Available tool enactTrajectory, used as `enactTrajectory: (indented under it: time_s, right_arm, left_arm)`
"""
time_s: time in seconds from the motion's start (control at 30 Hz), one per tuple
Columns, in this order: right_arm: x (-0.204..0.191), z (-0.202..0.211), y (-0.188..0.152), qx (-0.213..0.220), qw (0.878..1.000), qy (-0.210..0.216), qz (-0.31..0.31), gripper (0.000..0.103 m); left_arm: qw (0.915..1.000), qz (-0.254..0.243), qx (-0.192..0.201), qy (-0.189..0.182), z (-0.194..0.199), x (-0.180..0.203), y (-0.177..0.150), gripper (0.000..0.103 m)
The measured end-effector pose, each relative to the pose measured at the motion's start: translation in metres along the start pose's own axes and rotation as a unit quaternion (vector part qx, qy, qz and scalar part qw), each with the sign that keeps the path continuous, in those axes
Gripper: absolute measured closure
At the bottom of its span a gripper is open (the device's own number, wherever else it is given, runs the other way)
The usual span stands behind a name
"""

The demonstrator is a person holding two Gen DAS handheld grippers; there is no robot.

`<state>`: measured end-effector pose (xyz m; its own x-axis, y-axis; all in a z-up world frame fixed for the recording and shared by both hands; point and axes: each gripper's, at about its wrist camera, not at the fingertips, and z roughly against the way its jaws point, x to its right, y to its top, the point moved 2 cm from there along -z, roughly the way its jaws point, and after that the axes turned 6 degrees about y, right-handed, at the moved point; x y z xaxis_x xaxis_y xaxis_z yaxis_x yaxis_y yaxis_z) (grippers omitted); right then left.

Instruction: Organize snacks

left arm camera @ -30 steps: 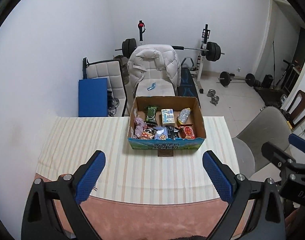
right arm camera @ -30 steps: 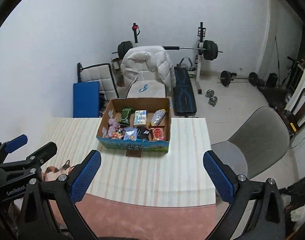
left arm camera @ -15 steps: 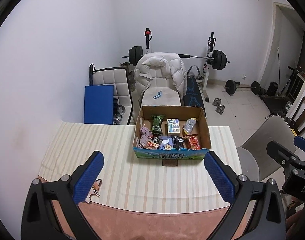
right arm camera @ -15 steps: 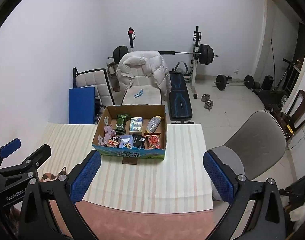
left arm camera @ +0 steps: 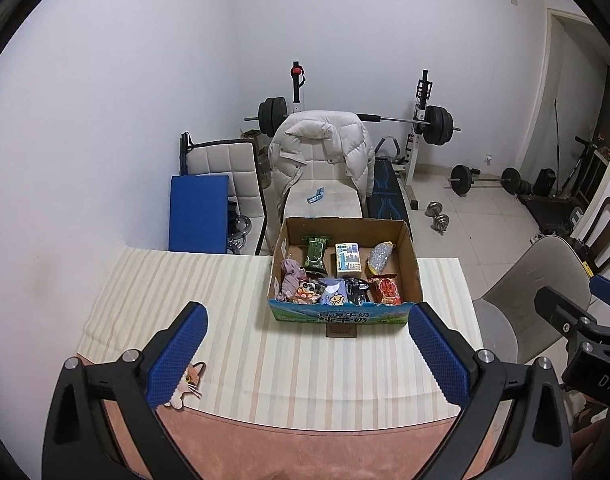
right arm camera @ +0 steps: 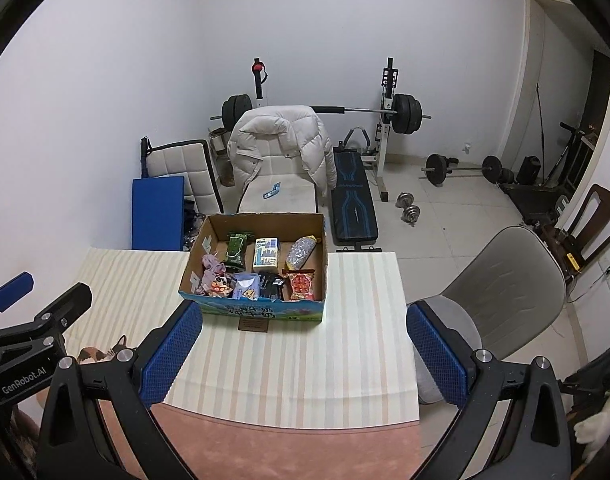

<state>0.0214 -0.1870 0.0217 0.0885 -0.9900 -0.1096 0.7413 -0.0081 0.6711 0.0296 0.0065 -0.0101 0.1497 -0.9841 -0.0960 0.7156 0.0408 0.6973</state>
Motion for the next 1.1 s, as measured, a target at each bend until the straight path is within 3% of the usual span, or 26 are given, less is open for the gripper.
enactTrajectory:
  time_s: [1.1]
  right_arm:
    - [-0.0024,0.0082,-0.0069,0.008,1.000,-0.011,-0.004,0.000]
  left_arm:
    - [1.0000,-0.003,-0.001,-0.002,0.0044,-0.0004,-0.0017,0.000]
